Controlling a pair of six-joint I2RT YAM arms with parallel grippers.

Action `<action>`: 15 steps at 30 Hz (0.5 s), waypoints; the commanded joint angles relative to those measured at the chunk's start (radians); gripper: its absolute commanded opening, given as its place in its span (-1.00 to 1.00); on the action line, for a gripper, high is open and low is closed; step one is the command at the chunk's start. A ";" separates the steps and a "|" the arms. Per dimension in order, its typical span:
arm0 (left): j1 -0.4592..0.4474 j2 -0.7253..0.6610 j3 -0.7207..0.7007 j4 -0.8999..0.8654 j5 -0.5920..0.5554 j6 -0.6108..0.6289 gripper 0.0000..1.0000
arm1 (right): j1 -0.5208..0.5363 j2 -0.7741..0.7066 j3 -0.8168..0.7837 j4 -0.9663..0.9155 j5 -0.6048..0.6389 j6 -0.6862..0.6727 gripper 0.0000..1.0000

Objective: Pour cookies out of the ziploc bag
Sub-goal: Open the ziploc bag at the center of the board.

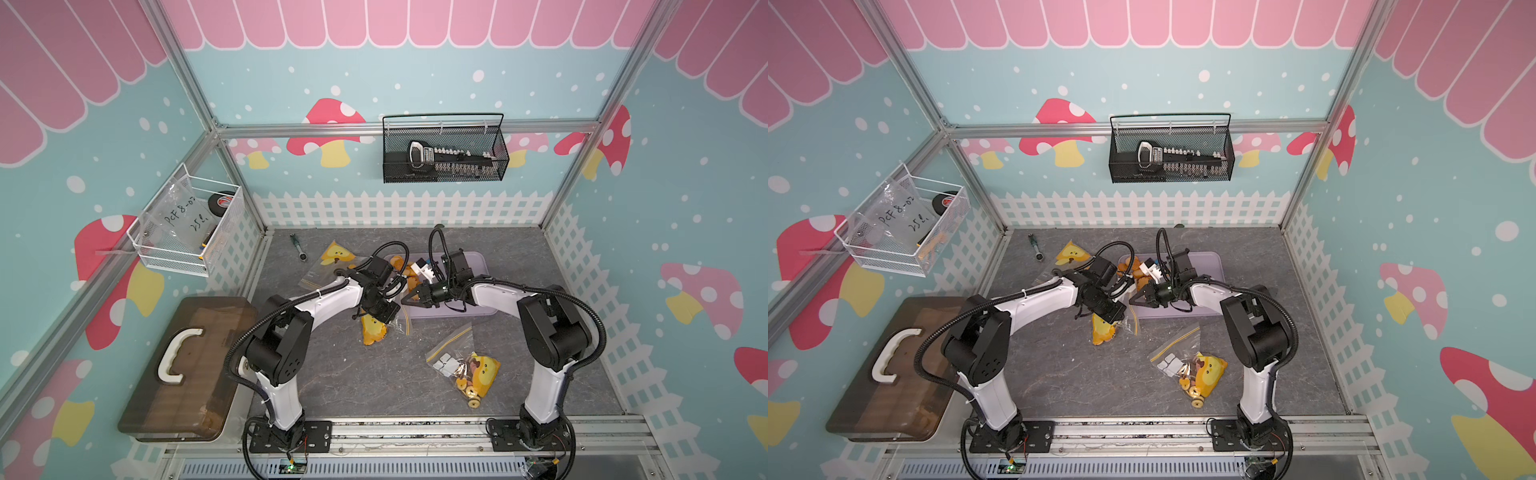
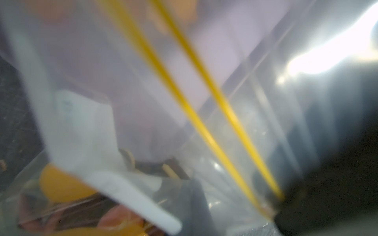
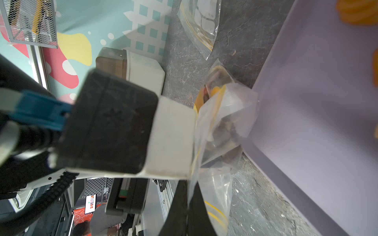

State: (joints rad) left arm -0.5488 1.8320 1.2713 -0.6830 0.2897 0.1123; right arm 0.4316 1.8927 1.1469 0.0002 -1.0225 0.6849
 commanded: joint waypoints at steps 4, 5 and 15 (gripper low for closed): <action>-0.002 -0.077 -0.034 0.015 -0.074 -0.016 -1.00 | -0.020 -0.026 -0.018 0.000 0.001 -0.022 -1.00; -0.003 -0.093 -0.041 0.018 -0.081 -0.018 -1.00 | -0.022 -0.023 -0.019 -0.002 0.007 -0.025 -1.00; -0.002 -0.221 -0.094 0.026 -0.104 -0.046 -1.00 | -0.025 -0.005 0.024 -0.127 0.135 -0.122 -1.00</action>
State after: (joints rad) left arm -0.5560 1.6505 1.1984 -0.6495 0.2241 0.0814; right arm 0.4198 1.8927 1.1484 -0.0483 -0.9783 0.6220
